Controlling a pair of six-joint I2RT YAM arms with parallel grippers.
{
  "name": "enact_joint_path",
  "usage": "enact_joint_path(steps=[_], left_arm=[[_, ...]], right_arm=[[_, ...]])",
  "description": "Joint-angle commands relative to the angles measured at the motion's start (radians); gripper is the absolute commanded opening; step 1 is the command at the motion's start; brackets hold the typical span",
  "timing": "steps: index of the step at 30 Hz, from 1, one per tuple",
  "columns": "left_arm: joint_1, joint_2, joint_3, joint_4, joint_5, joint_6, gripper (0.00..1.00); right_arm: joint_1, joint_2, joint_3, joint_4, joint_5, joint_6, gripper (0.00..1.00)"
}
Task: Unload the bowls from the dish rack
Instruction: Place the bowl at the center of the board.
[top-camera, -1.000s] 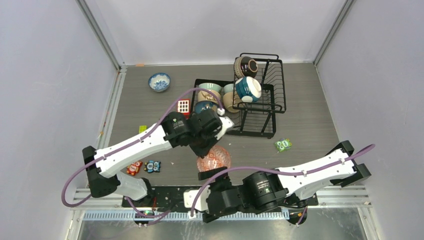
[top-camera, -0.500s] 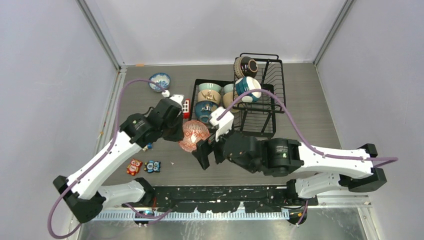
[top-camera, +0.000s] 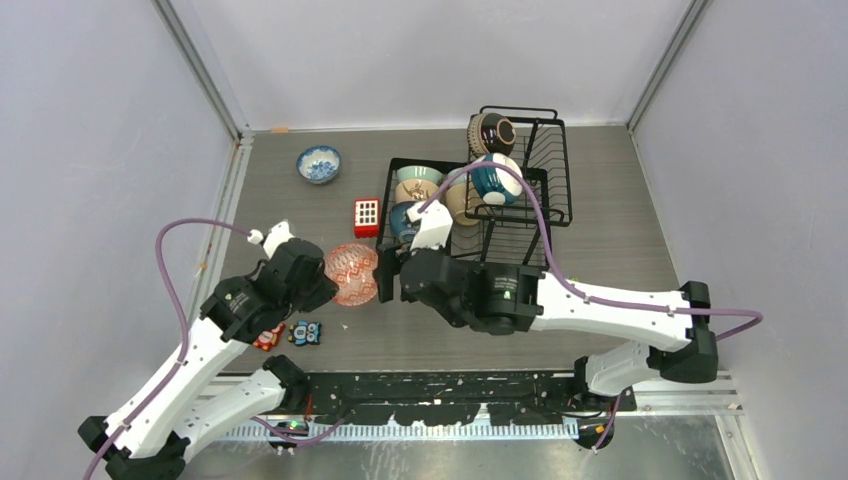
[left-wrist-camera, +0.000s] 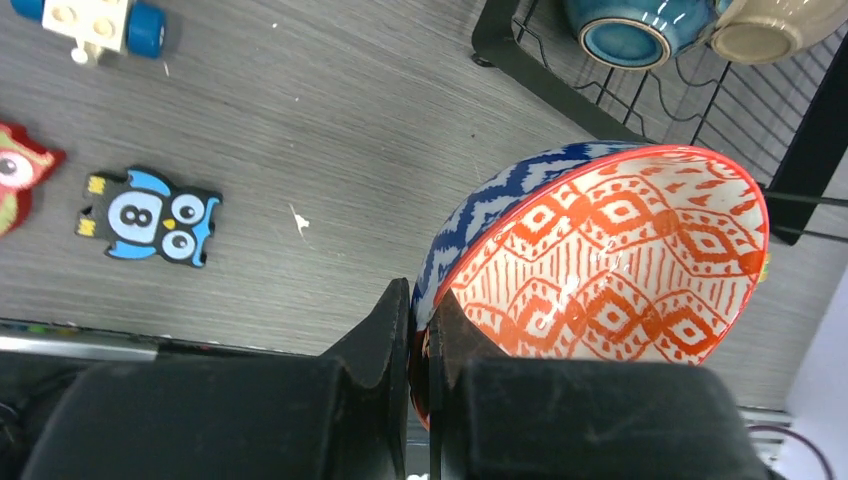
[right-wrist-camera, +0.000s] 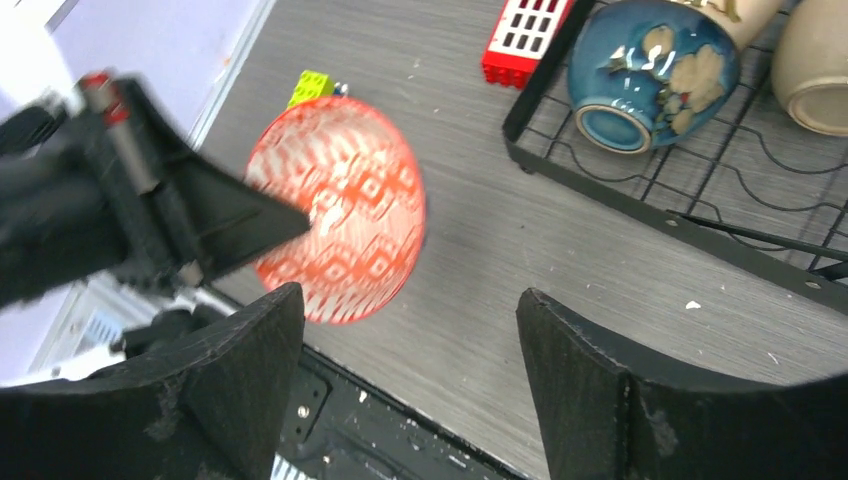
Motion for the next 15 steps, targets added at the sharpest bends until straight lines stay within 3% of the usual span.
enact_joint_path(steps=[1, 15], left_arm=[[0.004, -0.031, 0.014, 0.015, -0.017, -0.172, 0.00], [0.004, -0.005, 0.062, -0.038, 0.031, -0.079, 0.00]], right_arm=[[-0.074, 0.042, 0.095, -0.011, -0.006, 0.078, 0.77], [-0.139, 0.292, 0.308, -0.165, -0.176, 0.019, 0.62]])
